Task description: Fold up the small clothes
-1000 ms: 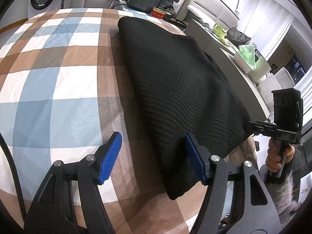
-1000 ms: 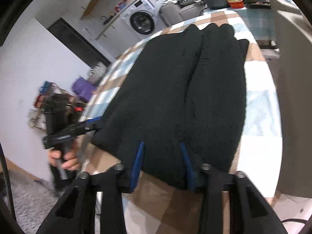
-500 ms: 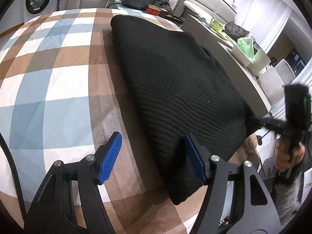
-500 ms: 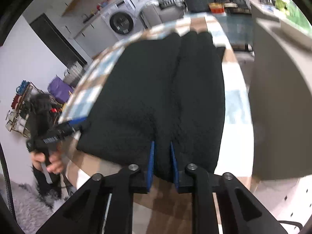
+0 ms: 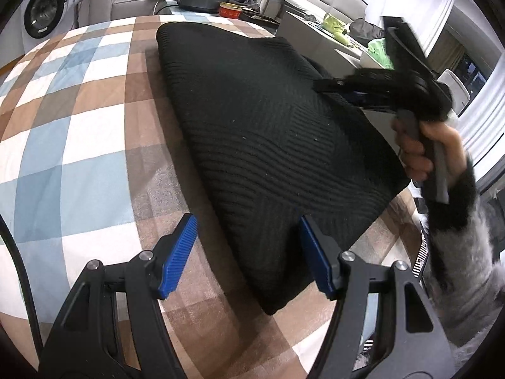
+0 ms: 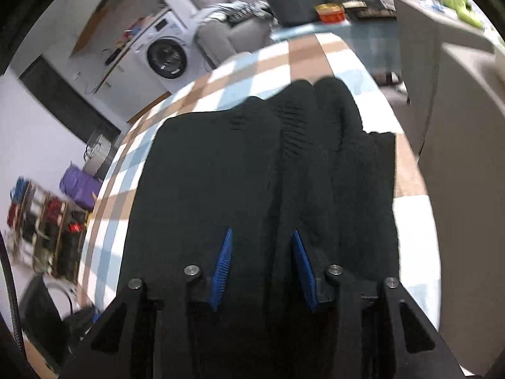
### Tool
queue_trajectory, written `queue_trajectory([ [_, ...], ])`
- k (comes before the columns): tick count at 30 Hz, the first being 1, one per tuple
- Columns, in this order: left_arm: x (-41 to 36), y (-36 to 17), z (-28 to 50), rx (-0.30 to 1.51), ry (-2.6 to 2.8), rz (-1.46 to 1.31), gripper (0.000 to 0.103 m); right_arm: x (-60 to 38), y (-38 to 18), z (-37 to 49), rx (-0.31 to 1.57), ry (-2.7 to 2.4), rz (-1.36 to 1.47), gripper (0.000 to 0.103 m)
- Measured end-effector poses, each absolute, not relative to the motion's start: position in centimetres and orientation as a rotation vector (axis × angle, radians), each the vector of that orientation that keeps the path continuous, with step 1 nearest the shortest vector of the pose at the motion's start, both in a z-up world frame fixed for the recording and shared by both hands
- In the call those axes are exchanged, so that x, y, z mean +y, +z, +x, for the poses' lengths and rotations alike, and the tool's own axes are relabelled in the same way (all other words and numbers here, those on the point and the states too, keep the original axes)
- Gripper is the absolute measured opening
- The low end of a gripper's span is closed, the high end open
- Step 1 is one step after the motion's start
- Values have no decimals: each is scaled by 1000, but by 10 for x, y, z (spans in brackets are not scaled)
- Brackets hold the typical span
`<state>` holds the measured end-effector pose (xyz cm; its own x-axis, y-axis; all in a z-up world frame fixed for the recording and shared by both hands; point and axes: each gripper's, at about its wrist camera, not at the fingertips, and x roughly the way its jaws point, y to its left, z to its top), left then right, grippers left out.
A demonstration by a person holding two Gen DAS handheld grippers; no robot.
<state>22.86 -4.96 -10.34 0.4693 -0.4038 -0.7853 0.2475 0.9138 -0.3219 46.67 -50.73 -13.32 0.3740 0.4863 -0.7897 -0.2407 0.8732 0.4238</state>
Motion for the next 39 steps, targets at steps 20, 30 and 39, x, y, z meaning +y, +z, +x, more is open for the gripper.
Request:
queue_trajectory([
  [20,-42,-101,230,1000,-404,-199,64,-510,-111,505,1028,427,286,39],
  [30,-40,-99,230,1000,-389,-194,64,-480,-101,539,937,352,160,10],
  [39,-34,-95,225,987,-370,-202,64,-494,-105,513,1049,419,193,50],
])
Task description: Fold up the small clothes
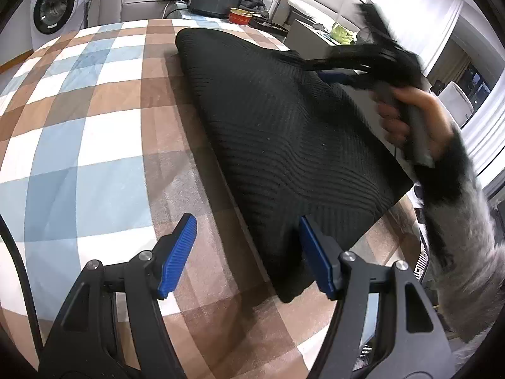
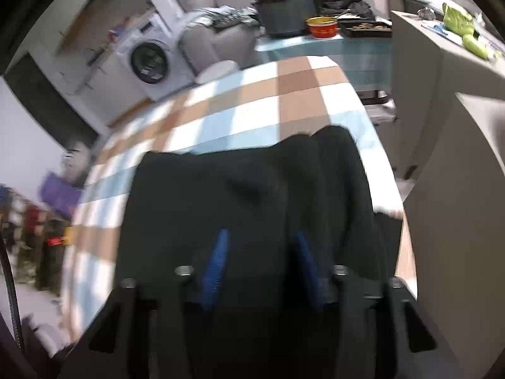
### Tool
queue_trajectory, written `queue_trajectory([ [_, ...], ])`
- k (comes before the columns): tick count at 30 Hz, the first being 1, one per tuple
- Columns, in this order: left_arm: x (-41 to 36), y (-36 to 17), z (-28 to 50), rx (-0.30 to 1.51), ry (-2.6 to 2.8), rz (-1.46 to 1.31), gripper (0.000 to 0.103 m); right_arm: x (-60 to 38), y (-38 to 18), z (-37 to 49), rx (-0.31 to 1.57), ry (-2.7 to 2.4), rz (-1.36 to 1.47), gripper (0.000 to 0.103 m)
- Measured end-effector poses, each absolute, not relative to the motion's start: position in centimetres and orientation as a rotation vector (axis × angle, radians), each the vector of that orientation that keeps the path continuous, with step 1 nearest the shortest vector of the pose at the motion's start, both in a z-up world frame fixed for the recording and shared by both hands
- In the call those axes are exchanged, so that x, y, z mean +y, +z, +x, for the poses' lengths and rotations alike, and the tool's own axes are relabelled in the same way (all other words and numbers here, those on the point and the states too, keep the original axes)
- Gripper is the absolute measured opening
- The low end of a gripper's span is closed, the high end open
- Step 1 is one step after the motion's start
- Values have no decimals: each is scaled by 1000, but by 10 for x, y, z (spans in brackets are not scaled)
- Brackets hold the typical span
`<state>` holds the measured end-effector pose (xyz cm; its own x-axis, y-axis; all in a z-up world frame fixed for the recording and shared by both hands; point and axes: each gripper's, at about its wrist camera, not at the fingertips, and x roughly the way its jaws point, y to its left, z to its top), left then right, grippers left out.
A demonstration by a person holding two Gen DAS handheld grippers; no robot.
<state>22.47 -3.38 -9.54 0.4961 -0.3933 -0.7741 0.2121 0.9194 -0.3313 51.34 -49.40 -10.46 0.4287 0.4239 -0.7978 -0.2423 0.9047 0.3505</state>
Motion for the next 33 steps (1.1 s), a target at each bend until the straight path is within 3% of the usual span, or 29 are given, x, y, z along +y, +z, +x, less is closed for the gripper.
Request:
queue_trajectory([
  [11,-49,-91,231,967,-415,-201,64,-543,-118,374,1069,669,283,49],
  [13,-55,-91,230,967,-425,-188,65,-541,-120,370,1069,652,252,38],
  [15,-58,-91,230,966,-427,-178,64,-536,-120,374,1083,595,206,14],
  [16,-60,-91,230,966,-424,-176,64,-533,-118,378,1083,581,190,8],
  [19,-58,-89,230,961,-417,-179,64,-528,-105,365,1022,569,120,6],
  [22,-55,-93,234,971,-409,-187,64,-526,-120,363,1096,476,24,6],
  [25,-55,-98,237,990,-411,-184,64,-536,-114,368,1074,510,121,13],
  [29,-54,-99,237,987,-419,-187,64,-545,-98,386,952,507,207,55],
  [33,-51,-99,238,985,-415,-192,64,-545,-112,422,1000,501,282,55],
])
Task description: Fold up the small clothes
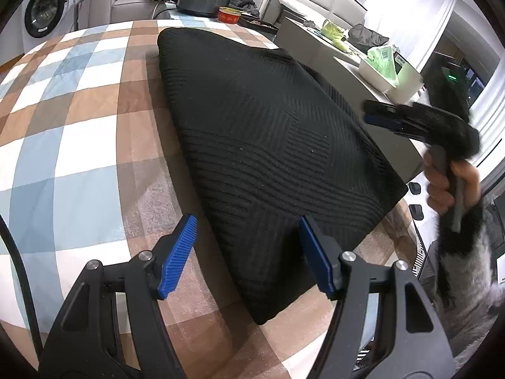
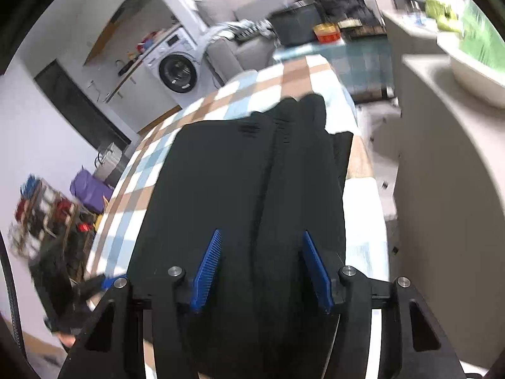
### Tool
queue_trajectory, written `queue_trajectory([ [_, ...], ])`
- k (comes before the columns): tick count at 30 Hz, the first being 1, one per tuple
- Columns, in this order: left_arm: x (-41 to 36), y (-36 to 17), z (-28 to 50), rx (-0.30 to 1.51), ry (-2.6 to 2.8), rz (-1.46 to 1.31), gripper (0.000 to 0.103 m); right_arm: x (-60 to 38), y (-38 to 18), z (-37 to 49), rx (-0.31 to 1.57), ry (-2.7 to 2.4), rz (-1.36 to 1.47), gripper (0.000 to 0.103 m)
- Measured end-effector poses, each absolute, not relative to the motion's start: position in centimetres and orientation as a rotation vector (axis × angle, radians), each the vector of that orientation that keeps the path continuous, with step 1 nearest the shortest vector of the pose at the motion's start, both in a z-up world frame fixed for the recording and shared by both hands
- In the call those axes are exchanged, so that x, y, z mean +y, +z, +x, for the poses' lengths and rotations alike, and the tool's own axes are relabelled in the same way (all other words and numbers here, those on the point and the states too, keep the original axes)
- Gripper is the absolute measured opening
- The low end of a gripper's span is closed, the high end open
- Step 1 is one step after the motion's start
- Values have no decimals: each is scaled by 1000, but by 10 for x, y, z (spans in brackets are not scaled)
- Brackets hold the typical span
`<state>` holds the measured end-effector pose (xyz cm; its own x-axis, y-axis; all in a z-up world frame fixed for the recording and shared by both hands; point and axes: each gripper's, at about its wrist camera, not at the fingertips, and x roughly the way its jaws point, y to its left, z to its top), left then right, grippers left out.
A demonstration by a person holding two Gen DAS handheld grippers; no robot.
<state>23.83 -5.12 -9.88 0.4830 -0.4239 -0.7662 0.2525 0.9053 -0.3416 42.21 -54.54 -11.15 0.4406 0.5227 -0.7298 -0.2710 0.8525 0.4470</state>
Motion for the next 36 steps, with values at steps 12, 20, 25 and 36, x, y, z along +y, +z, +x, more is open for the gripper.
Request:
queue_trajectory([
  [12,-38,-103,249,998,-395,-214,64,-528,-129,456,1055,664,352,55],
  [20,-45,-103,254,1009,-399,-207,64,-513,-138,464,1050,619,256,11],
  [25,-44,-94,253,991,-384,-198,64,-499,-98,448,905,593,121,8],
  [36,-48,-94,257,1000,-407,-235,64,-543,-133,452,1022,397,193,12],
])
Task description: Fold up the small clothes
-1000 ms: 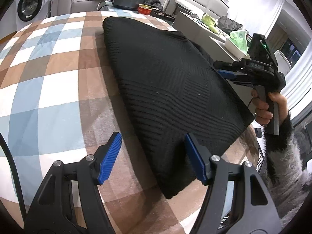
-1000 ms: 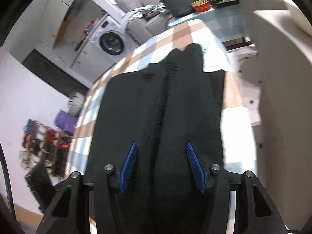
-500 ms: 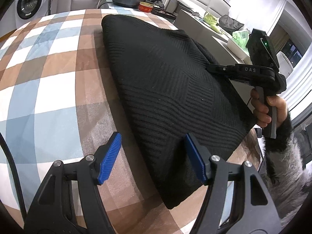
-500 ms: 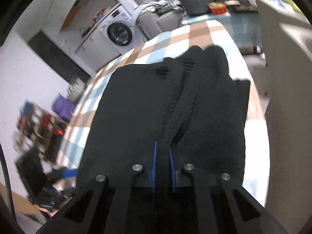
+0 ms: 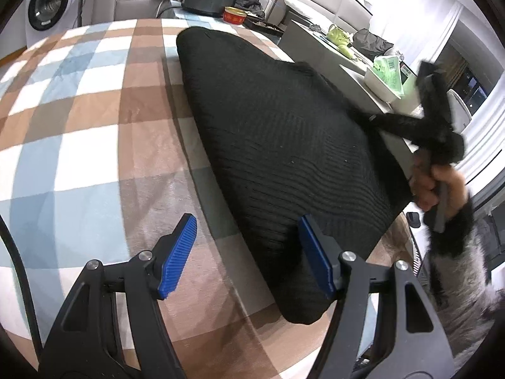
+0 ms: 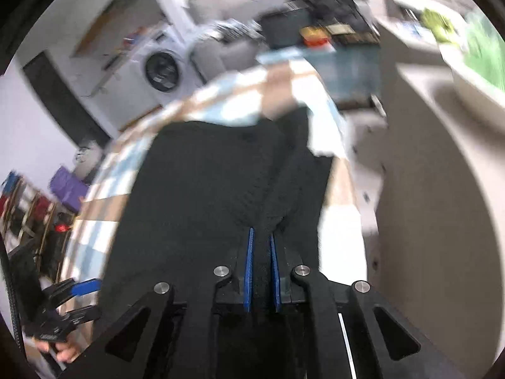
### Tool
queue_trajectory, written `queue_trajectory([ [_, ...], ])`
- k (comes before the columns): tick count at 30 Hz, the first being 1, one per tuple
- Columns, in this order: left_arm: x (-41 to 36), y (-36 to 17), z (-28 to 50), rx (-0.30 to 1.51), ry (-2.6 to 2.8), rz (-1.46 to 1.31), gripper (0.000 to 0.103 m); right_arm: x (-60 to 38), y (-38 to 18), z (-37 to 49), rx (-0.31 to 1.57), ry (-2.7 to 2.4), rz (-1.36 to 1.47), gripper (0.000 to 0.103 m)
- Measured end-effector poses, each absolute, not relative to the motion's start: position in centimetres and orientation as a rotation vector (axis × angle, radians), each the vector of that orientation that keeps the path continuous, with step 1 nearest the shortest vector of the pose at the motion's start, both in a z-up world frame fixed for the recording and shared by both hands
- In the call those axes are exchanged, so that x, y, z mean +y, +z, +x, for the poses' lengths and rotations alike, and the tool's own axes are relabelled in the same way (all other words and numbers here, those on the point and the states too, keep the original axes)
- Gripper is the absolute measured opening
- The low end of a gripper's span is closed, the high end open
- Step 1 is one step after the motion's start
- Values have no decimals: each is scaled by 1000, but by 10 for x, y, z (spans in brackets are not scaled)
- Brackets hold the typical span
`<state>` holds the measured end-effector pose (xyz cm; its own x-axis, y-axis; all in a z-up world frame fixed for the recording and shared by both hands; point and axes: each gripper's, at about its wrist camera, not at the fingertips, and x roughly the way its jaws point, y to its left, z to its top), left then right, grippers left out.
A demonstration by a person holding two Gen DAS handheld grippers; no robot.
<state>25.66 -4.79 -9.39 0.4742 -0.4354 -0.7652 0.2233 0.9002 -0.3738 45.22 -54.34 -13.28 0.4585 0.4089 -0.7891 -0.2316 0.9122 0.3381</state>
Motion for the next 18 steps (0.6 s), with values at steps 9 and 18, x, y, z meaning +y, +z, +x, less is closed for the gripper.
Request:
queue_trajectory([
  [9,-43,-102,264,1021,-425,-289,64,-573,-130,401,1047,486,294,28],
  [18,-83,-98,251,1009,-488,-147,65,-586,-134,355,1045,512,253,36],
])
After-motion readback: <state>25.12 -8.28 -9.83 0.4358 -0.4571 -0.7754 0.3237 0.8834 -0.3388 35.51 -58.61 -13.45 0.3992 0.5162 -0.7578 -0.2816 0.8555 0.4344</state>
